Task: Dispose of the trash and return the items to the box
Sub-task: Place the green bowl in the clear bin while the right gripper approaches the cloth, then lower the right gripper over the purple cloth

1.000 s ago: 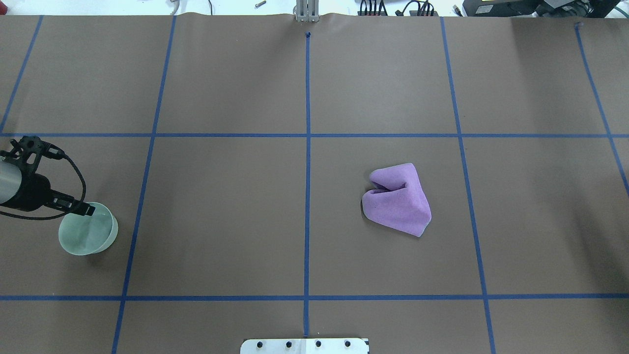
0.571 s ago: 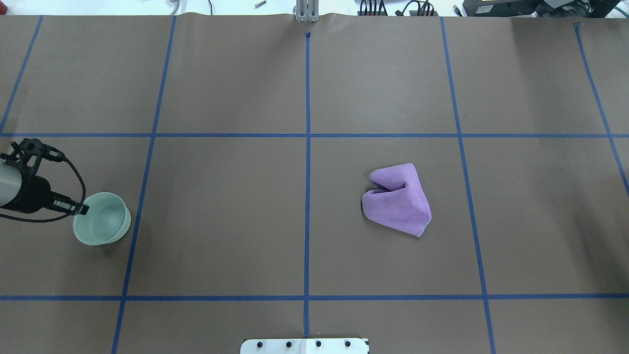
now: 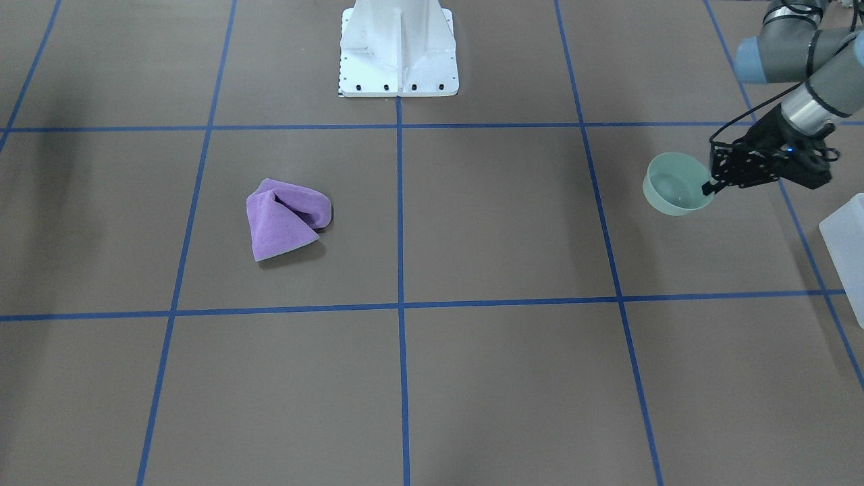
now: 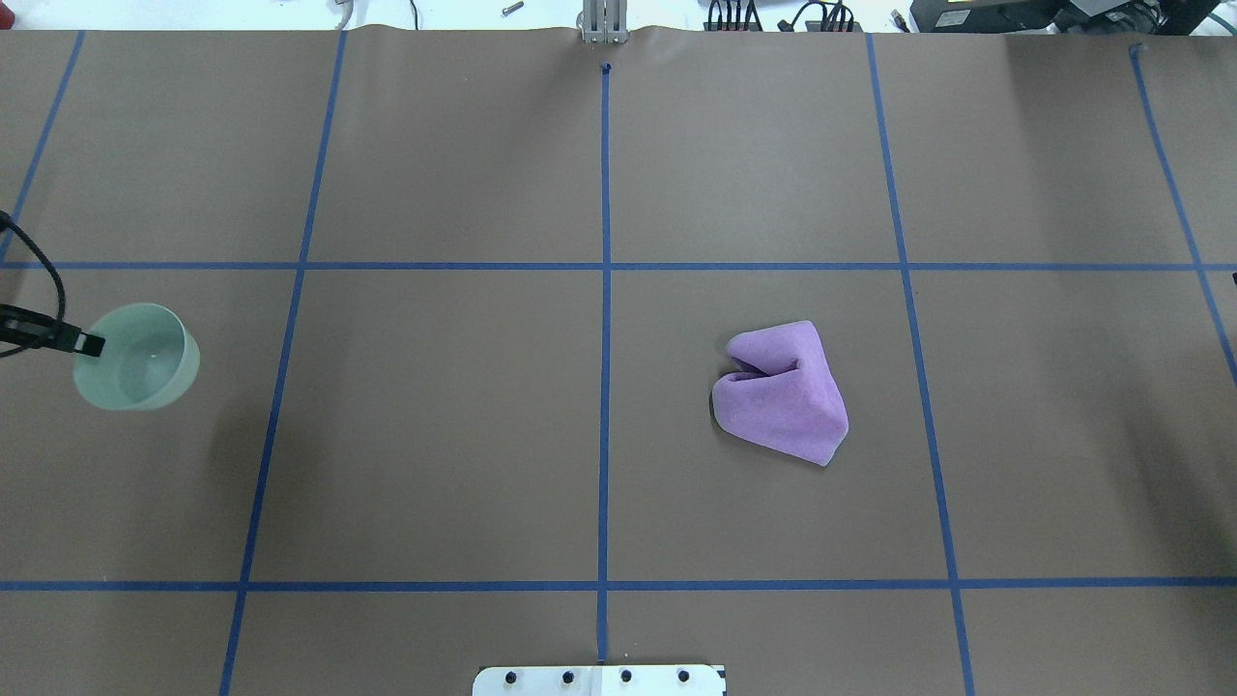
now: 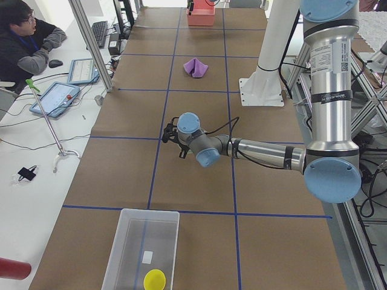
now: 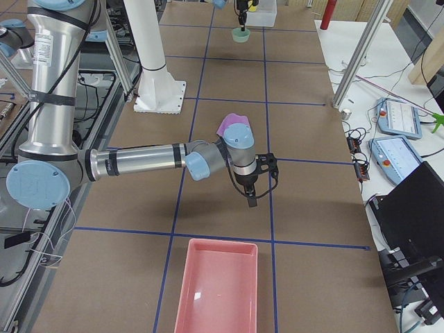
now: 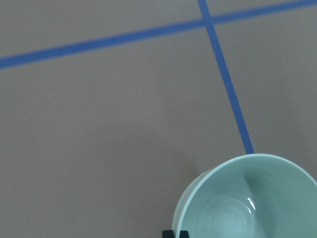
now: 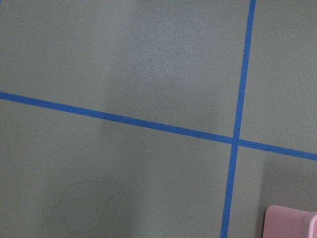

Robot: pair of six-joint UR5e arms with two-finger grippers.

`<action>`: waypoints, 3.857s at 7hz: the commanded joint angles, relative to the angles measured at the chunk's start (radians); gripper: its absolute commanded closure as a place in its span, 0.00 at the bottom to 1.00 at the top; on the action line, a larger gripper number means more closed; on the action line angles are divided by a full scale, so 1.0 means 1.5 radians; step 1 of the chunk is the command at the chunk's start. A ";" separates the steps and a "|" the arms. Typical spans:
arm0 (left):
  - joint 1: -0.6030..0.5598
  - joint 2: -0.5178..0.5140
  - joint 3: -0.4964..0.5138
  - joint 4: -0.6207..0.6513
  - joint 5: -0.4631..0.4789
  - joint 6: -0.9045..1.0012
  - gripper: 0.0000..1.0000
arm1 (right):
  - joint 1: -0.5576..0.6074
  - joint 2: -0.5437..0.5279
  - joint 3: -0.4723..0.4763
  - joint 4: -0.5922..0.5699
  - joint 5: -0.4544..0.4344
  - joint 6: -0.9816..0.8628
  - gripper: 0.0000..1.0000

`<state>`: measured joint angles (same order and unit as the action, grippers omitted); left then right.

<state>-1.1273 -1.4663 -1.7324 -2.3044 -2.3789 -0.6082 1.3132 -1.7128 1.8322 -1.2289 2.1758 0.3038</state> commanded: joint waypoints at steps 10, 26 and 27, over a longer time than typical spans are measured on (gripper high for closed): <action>-0.369 -0.321 0.724 0.115 -0.003 0.761 1.00 | -0.206 0.113 0.024 0.078 -0.060 0.333 0.00; -0.403 -0.310 0.468 0.273 -0.100 0.615 0.01 | -0.574 0.260 0.175 -0.201 -0.346 0.653 0.01; -0.403 -0.310 0.464 0.273 -0.100 0.615 0.01 | -0.574 0.260 0.158 -0.196 -0.346 0.647 0.00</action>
<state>-1.7313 -1.9314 -1.0315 -1.8935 -2.5303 0.3138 0.4593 -1.3535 2.0909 -1.4992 1.6596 1.2784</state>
